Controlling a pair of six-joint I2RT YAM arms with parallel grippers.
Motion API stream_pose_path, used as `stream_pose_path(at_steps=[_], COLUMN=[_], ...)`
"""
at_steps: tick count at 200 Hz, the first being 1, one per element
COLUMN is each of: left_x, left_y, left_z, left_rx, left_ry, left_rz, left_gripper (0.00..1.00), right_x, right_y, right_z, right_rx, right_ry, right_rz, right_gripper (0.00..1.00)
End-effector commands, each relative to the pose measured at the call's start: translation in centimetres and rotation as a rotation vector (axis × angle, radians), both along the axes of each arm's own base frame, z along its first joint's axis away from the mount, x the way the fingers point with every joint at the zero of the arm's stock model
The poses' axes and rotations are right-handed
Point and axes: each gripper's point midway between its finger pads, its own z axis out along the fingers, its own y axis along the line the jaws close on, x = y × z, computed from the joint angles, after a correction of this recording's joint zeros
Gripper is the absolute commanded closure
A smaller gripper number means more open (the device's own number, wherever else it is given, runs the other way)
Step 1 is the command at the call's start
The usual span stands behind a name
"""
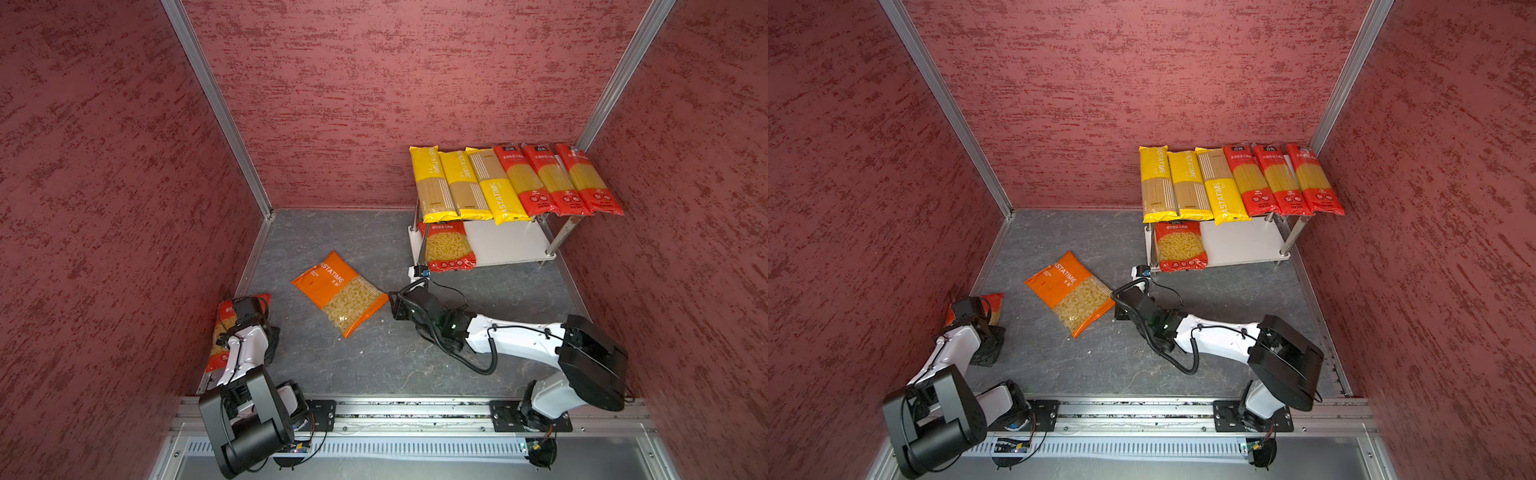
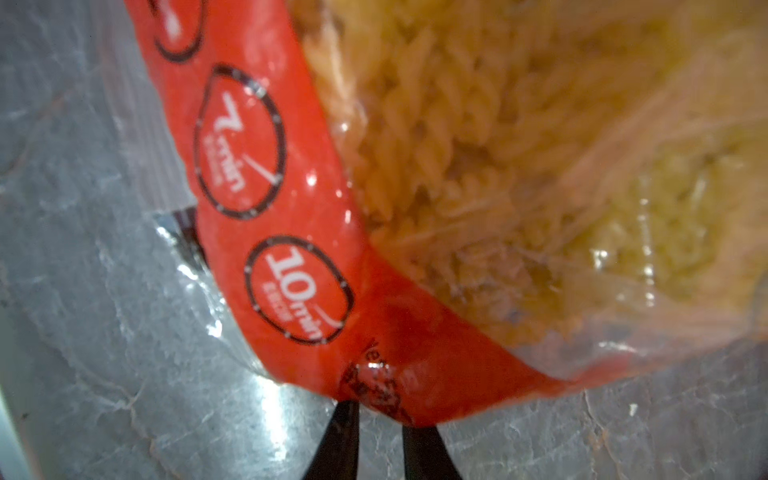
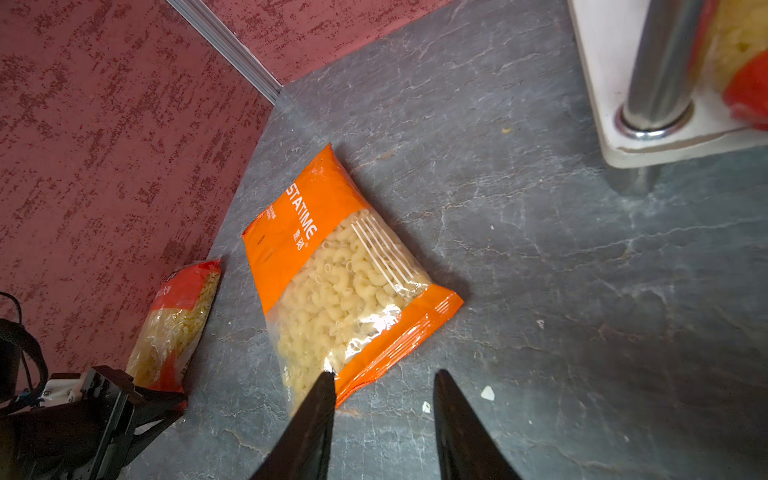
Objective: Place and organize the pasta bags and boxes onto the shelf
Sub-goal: 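Grasp the second red fusilli bag's edge with the left gripper and lift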
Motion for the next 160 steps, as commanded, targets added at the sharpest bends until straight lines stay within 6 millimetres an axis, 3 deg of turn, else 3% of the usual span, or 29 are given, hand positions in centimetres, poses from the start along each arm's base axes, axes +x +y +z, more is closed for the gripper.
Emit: stream_pose_path(at_steps=[1,23,92,119,132,147,160], left_x=[1.1,1.7,3.8,3.2,3.2,3.1,2.8], left_y=[-0.4,-0.5,-2.1,-3.8,-4.6,-4.7,-4.5], left_z=[0.6,1.1,4.2,3.7,3.1,2.5,1.8], left_rx=[-0.011,-0.011,0.070,0.028,-0.002,-0.004,-0.011], left_ry=[-0.064,-0.086,-0.110,-0.096,-0.102,-0.075,-0.020], left_rz=[-0.030,-0.052,-0.201,-0.218,-0.248,-0.284,-0.292], left_gripper=[0.87,1.00,1.00,1.00,0.82,0.50,0.39], right_x=[0.4,0.4,0.3,0.4,0.4,0.5,0.6], right_y=[-0.9,-0.5,-0.4,-0.3,-0.3,-0.3,-0.2], right_z=[-0.5,-0.5,-0.9,-0.9,-0.8,-0.7,-0.7], right_rx=[-0.040,-0.029,-0.037,-0.036,-0.035,-0.038,-0.040], right_ry=[-0.009,-0.005,0.008,0.008,0.004,0.000,-0.005], right_rz=[-0.029,-0.024,-0.019,-0.018,-0.021,-0.019,-0.019], right_gripper=[0.59,0.59,0.58,0.58,0.58,0.58,0.58])
